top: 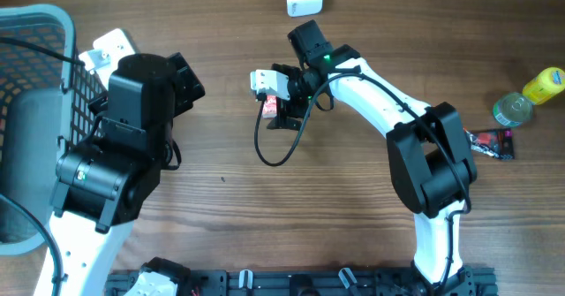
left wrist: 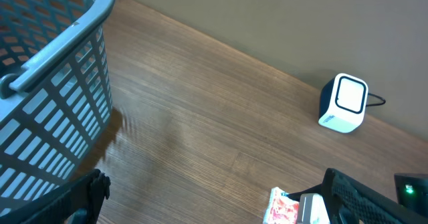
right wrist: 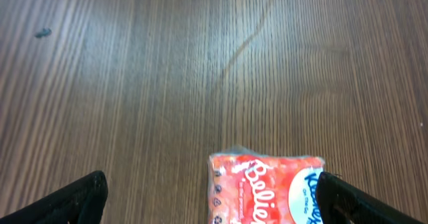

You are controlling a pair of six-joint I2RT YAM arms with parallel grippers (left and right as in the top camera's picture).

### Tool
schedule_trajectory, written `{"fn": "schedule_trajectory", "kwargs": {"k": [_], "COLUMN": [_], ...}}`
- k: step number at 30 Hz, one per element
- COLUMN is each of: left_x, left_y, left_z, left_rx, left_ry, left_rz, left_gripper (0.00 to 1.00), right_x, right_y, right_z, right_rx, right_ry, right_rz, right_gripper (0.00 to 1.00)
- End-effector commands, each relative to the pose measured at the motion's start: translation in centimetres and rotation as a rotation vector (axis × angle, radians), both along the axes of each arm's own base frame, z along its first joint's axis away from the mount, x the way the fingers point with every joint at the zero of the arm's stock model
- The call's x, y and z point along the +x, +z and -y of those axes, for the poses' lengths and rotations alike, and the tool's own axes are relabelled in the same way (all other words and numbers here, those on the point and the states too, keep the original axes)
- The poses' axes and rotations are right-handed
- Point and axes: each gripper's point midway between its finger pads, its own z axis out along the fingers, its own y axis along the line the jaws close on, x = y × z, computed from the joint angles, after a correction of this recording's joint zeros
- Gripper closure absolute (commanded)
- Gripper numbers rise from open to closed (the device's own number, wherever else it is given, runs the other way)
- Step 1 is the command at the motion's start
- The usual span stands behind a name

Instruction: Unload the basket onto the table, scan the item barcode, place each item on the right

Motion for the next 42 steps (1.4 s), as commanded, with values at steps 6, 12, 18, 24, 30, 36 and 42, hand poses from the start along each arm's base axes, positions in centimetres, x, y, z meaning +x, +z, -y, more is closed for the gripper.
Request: {"fn": "schedule_trajectory", "kwargs": {"k": [6,12,18,24,30,36,42], "left_x": [-0.8,-0.6,-0.6,-0.6,-0.6,-0.6,-0.7], "left_y": [-0.7,-0.5,-0.5,-0.5,-0.5,-0.5,-0.6], "left_z": [-0.7,-0.6,-0.6,-0.6,-0.6,-0.6,-0.6], "left_rx": [0.036,0.032,0.033,0.033,0.033,0.033,0.033], "left_ry": [0.011,0.011,0.011,0.011,0.011,0.011,0.011], "left_rz": [-0.042,-0.032,-0.033,-0.033,-0.034,-0.034,-0.035], "left_gripper": [0.00,0.00,0.00,0.00,0.00,0.00,0.00], "right_x": [-0.5,1.4,2.1,3.3,3.3,3.9,6.2], "right_y": [-0.2,-4.1,-8.5,-8.4,-8.4,-8.1,-6.8], "right_z": [-0.5,0.6,1.0,0.9,0.8,0.5,-0.7], "right_rx": [0.067,0.004,-0.050,-0.049,-0.046,-0.022,0.082], "right_ry": [0.033,0.037,0.018,-0.081,-0.195,-0.265,-0.607], "right_rz": [-0.045,0.015,0.010,-0.003,-0.091,-0.119,-0.308], "right_gripper": [0.00,0.00,0.00,0.02,0.39,0.30,0.35]}}
